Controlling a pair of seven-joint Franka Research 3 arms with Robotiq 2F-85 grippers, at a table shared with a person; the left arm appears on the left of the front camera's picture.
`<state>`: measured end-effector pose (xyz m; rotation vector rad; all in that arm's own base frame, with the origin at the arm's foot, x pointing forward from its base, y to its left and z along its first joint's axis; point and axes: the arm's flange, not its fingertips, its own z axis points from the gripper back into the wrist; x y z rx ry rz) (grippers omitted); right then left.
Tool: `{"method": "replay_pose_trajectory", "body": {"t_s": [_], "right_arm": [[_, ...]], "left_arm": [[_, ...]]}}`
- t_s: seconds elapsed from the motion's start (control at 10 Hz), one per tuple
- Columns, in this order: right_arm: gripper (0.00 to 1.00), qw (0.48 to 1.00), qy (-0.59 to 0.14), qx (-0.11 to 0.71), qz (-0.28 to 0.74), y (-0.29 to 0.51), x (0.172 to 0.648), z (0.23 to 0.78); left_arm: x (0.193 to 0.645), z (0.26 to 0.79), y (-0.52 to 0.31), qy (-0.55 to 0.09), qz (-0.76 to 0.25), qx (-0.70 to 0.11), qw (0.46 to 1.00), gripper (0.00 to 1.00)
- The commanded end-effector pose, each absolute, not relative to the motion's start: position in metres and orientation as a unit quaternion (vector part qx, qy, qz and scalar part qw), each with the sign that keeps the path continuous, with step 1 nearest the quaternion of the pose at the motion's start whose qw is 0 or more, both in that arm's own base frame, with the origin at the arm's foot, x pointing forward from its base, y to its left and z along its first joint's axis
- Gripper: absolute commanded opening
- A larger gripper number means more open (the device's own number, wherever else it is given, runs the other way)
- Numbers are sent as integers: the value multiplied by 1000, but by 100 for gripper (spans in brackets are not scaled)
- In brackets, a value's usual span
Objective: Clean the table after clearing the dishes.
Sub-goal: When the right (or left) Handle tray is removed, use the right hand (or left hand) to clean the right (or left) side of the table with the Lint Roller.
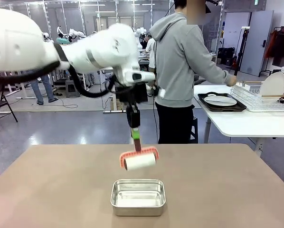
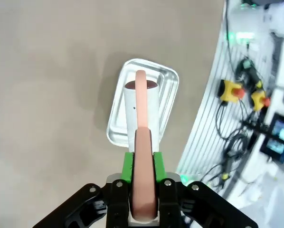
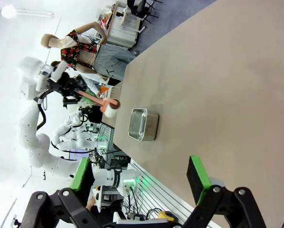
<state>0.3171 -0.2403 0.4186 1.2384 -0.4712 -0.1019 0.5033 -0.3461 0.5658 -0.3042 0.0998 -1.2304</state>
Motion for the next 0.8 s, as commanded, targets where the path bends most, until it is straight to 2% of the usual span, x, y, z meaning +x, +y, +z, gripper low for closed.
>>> {"method": "replay_pose_trajectory", "body": {"t_s": [0.0, 0.2, 0.3, 0.5, 0.6, 0.7], "right_arm": [[100, 788, -223, 572, -47, -240, 316, 421], [100, 788, -223, 572, -47, -240, 316, 421], [100, 788, -223, 572, -47, -240, 316, 421], [100, 788, -223, 572, -47, -240, 316, 421], [100, 788, -223, 572, -47, -240, 316, 421], [100, 788, -223, 572, -47, -240, 316, 421]], "left_arm": [[485, 562, -295, 18, -405, -176, 897, 5], [483, 556, -240, -27, -277, -203, 939, 5], [485, 546, -221, -26, -220, -218, 950, 5], [486, 541, -205, -37, -211, -201, 956, 5], [480, 538, -203, -15, -308, -127, 943, 5], [505, 543, -196, -15, -210, -206, 956, 5]]}}
